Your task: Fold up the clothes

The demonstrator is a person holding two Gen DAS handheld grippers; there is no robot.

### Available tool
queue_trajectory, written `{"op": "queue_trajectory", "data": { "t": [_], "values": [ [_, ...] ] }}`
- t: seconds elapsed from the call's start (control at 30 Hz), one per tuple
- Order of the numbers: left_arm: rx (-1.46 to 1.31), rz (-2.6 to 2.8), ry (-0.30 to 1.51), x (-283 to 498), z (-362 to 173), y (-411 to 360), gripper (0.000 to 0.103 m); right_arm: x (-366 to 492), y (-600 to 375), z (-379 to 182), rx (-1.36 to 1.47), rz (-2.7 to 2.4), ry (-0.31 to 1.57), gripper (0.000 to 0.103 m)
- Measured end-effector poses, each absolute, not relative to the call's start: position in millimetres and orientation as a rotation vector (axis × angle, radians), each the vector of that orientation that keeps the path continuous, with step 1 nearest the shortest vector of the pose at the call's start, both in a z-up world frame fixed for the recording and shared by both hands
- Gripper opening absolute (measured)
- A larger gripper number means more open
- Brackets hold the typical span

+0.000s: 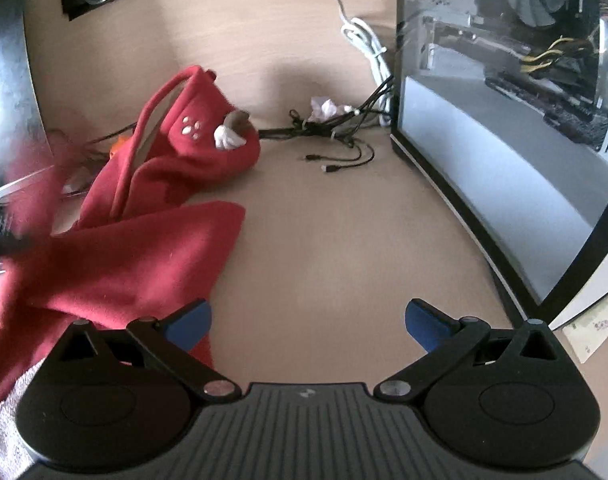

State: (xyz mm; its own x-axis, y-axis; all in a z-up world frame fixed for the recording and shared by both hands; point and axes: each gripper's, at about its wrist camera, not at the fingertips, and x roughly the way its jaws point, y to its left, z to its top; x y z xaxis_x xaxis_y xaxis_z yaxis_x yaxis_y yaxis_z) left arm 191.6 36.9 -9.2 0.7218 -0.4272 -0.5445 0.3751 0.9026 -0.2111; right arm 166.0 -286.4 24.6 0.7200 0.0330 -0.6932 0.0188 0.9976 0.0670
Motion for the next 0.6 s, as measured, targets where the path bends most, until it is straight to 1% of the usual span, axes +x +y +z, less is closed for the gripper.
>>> {"op": "queue_trajectory", "data": {
  "t": [0.07, 0.2, 0.27, 0.43, 0.5, 0.6],
  "values": [
    [-0.052, -0.456, 0.646, 194, -16, 29, 0.080, 169, -289, 28, 0.065, 0.011, 0.761, 0.103],
    [0.023, -0.468, 0.689, 199, -28, 18, 0.087, 184, -284, 30, 0.060, 0.058, 0.761, 0.103],
    [0.070, -0.455, 0.706, 201, -31, 16, 0.093, 193, -275, 30, 0.049, 0.095, 0.759, 0.103],
    [0.129, -0.465, 0.713, 210, -33, -6, 0.093, 220, -247, 28, -0.011, 0.178, 0.752, 0.103],
    [0.237, -0.499, 0.698, 211, -37, -23, 0.093, 226, -243, 26, -0.025, 0.167, 0.748, 0.103],
    [0.419, -0.511, 0.687, 213, -50, -44, 0.093, 227, -256, 23, 0.028, 0.155, 0.753, 0.103]
  ]
}}
